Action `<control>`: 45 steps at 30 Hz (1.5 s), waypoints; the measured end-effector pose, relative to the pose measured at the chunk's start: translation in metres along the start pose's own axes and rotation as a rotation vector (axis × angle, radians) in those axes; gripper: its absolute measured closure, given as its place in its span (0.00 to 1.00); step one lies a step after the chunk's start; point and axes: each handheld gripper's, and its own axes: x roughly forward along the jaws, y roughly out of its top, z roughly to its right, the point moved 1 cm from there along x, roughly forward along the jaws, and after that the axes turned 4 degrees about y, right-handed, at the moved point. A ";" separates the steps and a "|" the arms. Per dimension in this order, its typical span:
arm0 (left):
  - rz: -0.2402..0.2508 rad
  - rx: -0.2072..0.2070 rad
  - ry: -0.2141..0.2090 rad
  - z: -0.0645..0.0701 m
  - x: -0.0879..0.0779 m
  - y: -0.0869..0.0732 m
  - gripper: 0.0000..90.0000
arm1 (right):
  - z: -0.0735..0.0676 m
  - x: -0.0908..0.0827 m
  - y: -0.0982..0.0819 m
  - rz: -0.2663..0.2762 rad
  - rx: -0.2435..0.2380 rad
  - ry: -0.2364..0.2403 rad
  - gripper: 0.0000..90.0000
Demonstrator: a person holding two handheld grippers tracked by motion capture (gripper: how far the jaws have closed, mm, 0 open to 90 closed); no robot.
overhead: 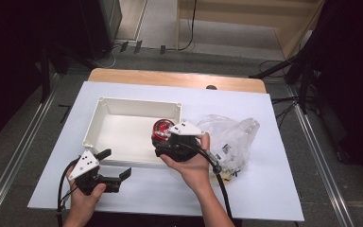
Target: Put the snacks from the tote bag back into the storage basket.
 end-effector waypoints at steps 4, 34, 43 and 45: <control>0.000 0.000 0.001 0.000 0.000 0.000 0.00 | -0.004 0.005 -0.001 -0.012 -0.007 0.005 0.29; 0.017 -0.009 0.012 -0.006 -0.006 0.002 0.00 | -0.031 0.041 -0.015 -0.070 -0.018 0.019 0.29; 0.035 -0.026 0.027 -0.012 -0.011 0.004 0.00 | -0.039 0.047 -0.016 -0.079 -0.045 0.002 0.29; 0.035 -0.026 0.029 -0.013 -0.011 0.004 0.00 | -0.040 0.048 -0.016 -0.079 -0.045 -0.006 0.29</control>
